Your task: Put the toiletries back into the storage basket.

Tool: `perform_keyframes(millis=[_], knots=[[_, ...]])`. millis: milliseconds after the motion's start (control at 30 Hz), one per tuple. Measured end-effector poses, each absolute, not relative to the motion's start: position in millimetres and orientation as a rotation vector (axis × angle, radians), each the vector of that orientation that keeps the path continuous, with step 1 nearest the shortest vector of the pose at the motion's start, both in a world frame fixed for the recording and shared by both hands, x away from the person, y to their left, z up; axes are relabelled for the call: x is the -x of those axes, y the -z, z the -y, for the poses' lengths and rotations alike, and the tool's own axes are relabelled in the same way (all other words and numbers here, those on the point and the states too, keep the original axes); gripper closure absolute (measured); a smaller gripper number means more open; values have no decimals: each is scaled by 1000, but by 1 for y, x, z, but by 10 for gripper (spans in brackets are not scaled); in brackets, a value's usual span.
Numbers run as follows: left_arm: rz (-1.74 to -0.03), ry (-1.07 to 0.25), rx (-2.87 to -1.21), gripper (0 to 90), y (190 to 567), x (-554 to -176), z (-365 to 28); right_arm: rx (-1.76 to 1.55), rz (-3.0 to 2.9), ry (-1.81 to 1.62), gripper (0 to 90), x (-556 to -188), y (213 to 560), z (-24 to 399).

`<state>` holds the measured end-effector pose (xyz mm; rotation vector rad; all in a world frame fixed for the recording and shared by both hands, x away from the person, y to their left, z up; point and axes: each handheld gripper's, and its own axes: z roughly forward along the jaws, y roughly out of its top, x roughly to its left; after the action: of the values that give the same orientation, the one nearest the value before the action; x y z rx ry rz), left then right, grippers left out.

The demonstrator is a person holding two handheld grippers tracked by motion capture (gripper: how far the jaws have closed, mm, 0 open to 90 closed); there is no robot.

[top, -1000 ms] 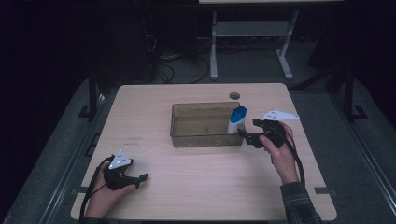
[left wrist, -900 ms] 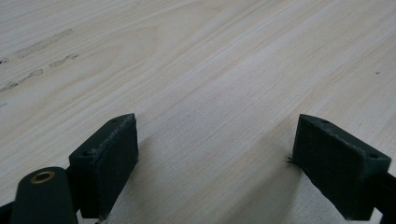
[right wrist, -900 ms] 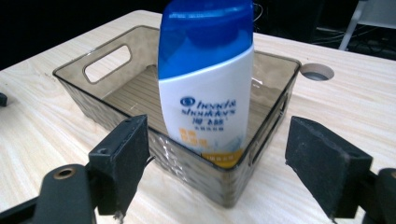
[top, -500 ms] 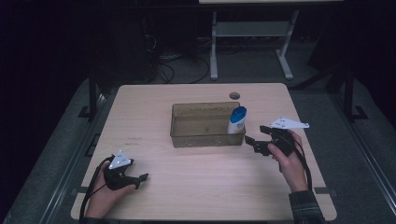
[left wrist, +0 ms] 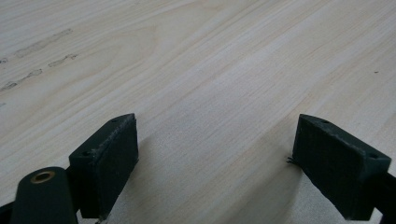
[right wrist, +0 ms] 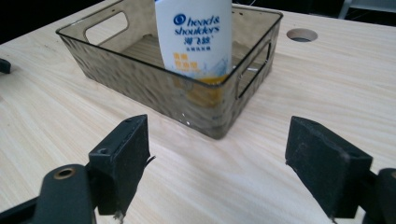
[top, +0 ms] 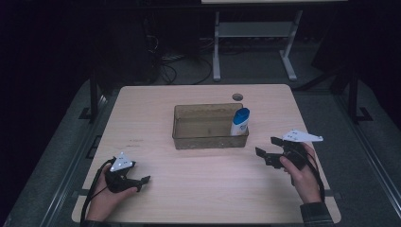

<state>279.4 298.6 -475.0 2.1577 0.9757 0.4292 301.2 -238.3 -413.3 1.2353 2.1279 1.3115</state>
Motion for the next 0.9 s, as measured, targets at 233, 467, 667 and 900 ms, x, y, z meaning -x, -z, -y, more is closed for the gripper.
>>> perform_keyframes(millis=[233, 467, 667, 900], knots=[[-975, -429, -2158, 133, 475, -279, -299, -1258, -2135, -1279, 213, -292, 421, 249], [-974, -429, -2161, 133, 475, -279, -299, -1296, -2143, -1236, 212, -282, 431, 262], [-973, -429, -2162, 133, 475, -279, -299, -1331, -2145, -1195, 211, -274, 440, 272], [-974, -429, -2162, 133, 475, -279, -299, -1369, -2155, -1119, 210, -266, 452, 284]])
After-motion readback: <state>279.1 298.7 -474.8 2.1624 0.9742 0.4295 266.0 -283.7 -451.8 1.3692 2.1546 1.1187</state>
